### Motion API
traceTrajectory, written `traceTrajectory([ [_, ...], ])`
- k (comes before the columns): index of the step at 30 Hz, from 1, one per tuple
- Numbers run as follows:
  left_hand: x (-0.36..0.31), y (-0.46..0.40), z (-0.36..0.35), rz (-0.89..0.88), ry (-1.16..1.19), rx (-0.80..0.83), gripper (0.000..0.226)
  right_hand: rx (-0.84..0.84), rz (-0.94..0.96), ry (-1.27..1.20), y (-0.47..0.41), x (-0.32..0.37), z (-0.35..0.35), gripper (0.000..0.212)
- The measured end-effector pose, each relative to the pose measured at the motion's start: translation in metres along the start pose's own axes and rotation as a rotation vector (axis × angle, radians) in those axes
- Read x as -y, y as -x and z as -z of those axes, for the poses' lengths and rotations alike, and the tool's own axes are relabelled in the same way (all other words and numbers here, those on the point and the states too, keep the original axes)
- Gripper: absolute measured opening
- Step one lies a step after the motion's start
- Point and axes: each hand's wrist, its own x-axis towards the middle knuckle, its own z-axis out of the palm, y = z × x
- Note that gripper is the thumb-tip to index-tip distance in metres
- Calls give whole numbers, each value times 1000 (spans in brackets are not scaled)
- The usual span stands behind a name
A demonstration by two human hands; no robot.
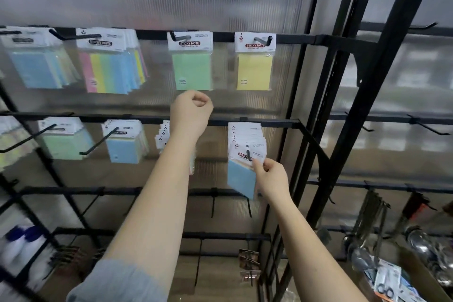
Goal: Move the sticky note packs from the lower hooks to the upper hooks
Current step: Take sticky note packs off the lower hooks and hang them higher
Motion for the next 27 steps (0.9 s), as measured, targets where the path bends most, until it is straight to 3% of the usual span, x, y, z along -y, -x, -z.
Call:
traceTrajectory([
  [15, 110, -1, 59, 236, -63, 21, 11, -512, -82, -168, 58, 50, -37, 41],
  [23, 145, -24, 54, 341, -173, 284, 32, -557, -24, -199, 73, 71, -55, 40],
  [27, 150, -25, 52, 308, -153, 296, 31, -566, 4, -206, 78, 78, -56, 40],
])
